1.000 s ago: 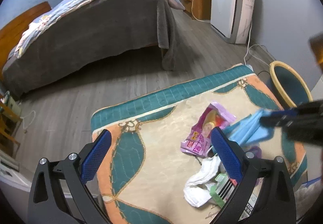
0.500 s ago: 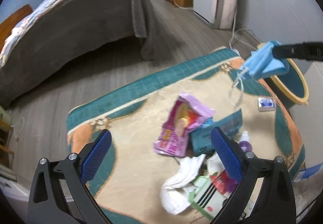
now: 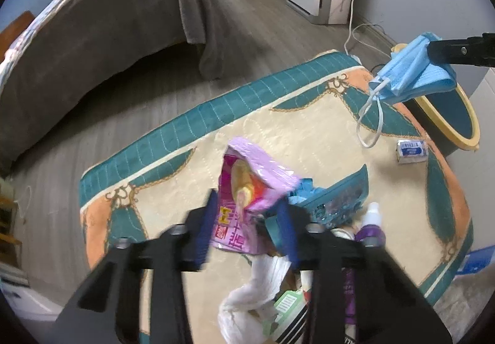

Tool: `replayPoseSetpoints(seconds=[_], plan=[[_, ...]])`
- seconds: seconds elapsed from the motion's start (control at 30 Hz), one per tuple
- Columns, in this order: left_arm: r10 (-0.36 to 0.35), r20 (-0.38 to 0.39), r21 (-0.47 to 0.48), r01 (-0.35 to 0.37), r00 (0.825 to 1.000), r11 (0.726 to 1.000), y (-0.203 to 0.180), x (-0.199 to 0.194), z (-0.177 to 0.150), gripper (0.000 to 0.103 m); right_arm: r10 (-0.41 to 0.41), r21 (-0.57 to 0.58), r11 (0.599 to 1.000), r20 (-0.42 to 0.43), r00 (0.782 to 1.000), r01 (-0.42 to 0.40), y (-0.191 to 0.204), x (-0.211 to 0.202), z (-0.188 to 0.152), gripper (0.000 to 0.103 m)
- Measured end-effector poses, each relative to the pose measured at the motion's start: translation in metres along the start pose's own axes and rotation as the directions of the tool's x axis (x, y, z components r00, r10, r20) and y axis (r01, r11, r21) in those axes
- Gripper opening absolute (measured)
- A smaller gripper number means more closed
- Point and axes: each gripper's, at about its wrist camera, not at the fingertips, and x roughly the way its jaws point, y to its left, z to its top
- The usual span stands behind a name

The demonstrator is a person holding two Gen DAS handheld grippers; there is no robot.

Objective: Collect trash
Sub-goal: 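Carry the mask over the bin with the right gripper while the left gripper grasps the pink wrapper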

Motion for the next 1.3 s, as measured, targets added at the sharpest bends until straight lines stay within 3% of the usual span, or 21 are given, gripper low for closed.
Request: replayPoseSetpoints(seconds=[0.07,0.2,0.33,0.6,1.03,1.3], plan=[[0.012,0.017,0.001,-0.012,1.0,1.0,0.002,-0.004,0.002,0.014,0.002,0.006,1.0,0.004,1.0,-0.002,-0.004,-0.001,0.001,0.02],[0.039,0.082,-0.016,-0.038,0.996,0.999,0.01,-0.02,0.008,0.013,0.009,0.025,1.0,0.019,1.0,-0.009,-0.012,-0.006,0.004,0.02],[0.066,0.185,-0.058,-0.056,0.981,0.997,0.021,-0.048,0.02,0.012,0.016,0.037,0.999,0.04,0.999,-0.017,-0.017,-0.013,0.006,0.02],[0.038,0.301,-0.066,-0.019,0.953,0.998,0.009,-0.088,0.038,0.012,0.018,0.046,0.999,0.088,0.996,-0.022,-0.029,-0.031,0.008,0.02],[-0.102,0.361,0.01,0.105,0.927,0.994,-0.049,-0.11,0.063,0.012,-0.019,0.112,0.994,0.127,0.992,0.004,-0.085,-0.052,0.003,0.02],[-0.15,0.356,0.074,0.132,0.922,0.988,-0.085,-0.104,0.068,0.012,-0.078,0.151,0.987,0.142,0.987,0.056,-0.123,-0.06,-0.001,0.02]])
